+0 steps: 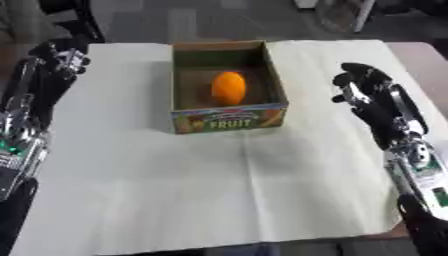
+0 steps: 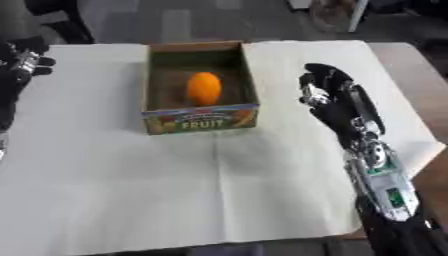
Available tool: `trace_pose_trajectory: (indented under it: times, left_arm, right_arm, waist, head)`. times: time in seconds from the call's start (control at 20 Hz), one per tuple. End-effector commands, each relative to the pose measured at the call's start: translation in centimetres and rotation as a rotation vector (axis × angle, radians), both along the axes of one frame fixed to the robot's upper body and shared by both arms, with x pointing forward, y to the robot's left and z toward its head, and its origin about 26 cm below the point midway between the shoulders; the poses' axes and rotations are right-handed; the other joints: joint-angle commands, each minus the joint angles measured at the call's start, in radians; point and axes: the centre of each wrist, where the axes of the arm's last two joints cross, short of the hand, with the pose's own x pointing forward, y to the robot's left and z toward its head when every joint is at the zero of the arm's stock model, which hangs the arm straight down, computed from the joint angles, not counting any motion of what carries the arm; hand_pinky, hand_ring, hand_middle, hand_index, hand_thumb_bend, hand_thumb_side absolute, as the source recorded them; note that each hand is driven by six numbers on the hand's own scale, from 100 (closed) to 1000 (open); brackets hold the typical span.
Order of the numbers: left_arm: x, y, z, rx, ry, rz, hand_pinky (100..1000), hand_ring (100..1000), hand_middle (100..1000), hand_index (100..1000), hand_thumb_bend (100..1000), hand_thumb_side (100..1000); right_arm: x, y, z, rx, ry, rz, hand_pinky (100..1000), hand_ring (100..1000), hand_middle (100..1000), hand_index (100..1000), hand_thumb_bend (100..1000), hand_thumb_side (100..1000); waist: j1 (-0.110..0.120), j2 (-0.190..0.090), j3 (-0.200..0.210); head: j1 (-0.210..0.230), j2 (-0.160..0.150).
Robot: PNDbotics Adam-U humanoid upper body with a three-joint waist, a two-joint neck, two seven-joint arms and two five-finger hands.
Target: Pick up objects on the table and place them in the box.
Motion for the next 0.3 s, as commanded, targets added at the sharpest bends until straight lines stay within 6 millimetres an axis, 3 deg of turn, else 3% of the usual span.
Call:
trace_pose_trajectory:
  times: [0.05,0.3]
  left_arm:
    - [-0.16,0.65,0.83,-0.035,-0.034,0.015,751,674,697,739,328,589]
    - [-0.44,0.70,0.50,-0.061,-0.030,0.012,748,665,689,739,320,591]
  right_arm:
    - [0.11,-0.64,0.92,-0.011,-0.027,-0.011,618,775,636,791,100,360]
    - [0.10,-0.56,0.89,-0.009,-0.026,-0.008,619,775,635,791,100,362]
  waist:
    - [0.002,-0.010,0.004]
    - [0.003,-0.008,0.008]
  head:
    - [-0.002,0.006]
    - [-0.001,0.006]
